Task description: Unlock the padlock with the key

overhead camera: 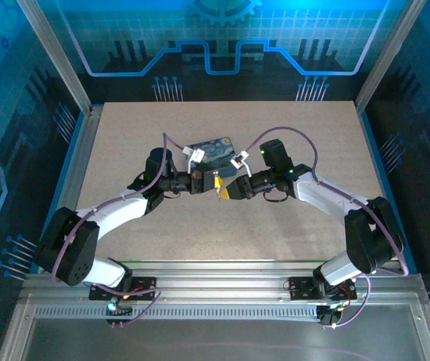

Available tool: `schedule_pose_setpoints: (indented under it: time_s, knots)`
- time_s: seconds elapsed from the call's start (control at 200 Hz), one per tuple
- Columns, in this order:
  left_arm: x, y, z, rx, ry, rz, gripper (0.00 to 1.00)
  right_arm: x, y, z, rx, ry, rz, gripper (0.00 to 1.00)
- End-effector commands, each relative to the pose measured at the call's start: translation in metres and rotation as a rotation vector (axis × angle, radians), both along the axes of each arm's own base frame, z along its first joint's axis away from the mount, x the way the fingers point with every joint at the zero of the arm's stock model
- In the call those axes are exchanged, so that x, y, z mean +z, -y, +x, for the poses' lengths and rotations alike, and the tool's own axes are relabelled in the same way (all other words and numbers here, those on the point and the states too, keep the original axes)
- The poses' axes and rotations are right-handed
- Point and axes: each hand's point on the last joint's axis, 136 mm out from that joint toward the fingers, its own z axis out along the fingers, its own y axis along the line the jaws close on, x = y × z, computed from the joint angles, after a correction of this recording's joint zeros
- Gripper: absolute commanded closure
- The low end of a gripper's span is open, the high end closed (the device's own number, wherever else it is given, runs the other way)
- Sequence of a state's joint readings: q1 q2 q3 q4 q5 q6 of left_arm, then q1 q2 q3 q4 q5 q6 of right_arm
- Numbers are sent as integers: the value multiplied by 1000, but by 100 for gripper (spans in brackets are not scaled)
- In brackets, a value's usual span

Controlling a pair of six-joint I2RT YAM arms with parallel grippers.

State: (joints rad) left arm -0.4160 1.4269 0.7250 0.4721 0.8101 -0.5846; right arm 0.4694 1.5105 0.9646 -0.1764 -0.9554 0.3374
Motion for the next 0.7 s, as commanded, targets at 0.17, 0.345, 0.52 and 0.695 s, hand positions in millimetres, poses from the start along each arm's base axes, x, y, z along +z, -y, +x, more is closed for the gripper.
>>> schedule_pose_setpoints:
  time_s: [0.17, 0.345, 0.52, 0.695]
  knots:
    - [5, -6, 47, 206, 10, -70, 100, 9, 15, 34, -220, -31, 121, 63]
    - [4, -9, 60, 272, -8, -70, 100, 16, 18, 56, -408, -65, 164, 63]
    - [1, -15, 69, 344, -44, -95, 100, 14, 23, 73, -554, -92, 197, 62]
    - [-4, -18, 73, 382, -83, -129, 100, 15, 12, 79, -571, -82, 220, 62]
